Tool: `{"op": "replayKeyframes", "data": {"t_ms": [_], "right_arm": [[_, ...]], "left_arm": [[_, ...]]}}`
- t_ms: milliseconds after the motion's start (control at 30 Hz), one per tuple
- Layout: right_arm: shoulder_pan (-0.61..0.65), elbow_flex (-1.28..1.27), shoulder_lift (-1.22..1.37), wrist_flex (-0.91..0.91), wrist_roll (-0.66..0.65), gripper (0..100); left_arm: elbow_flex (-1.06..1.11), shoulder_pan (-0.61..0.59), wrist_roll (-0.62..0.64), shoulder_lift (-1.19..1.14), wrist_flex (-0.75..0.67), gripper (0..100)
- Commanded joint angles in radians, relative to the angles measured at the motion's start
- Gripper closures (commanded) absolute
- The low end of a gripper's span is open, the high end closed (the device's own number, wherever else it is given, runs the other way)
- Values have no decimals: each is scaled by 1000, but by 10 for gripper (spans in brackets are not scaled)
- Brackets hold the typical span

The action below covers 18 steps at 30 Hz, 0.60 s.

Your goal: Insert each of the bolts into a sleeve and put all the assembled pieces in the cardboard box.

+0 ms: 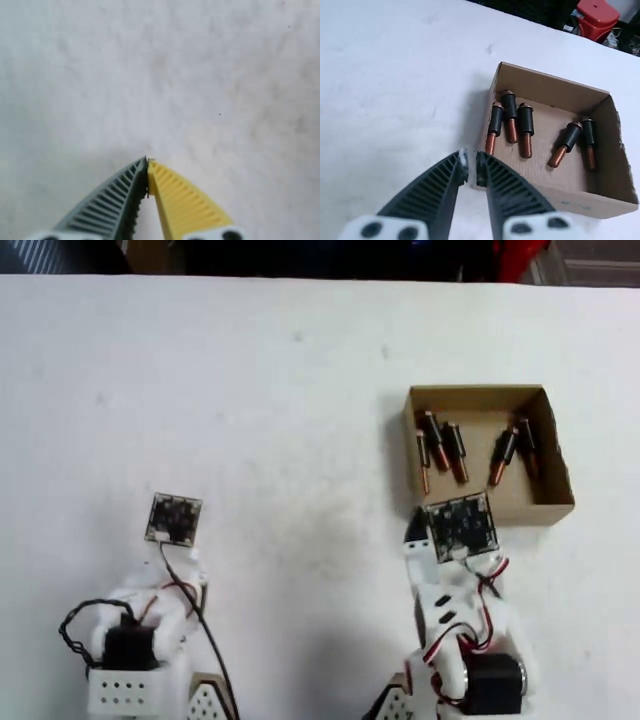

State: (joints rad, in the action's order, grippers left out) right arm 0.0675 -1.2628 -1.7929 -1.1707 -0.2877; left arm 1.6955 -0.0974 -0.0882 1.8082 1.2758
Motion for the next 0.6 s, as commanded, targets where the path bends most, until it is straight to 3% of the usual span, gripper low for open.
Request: {"op": "replayKeyframes", "data": {"t_ms": [0,567], "right_arm": [[-28,-8,-1,21,5,981],[-28,-296,-8,120,0,981]], "left_arm": [[-2,-7,2,10,9,977],[-2,-5,0,10,9,977]]}}
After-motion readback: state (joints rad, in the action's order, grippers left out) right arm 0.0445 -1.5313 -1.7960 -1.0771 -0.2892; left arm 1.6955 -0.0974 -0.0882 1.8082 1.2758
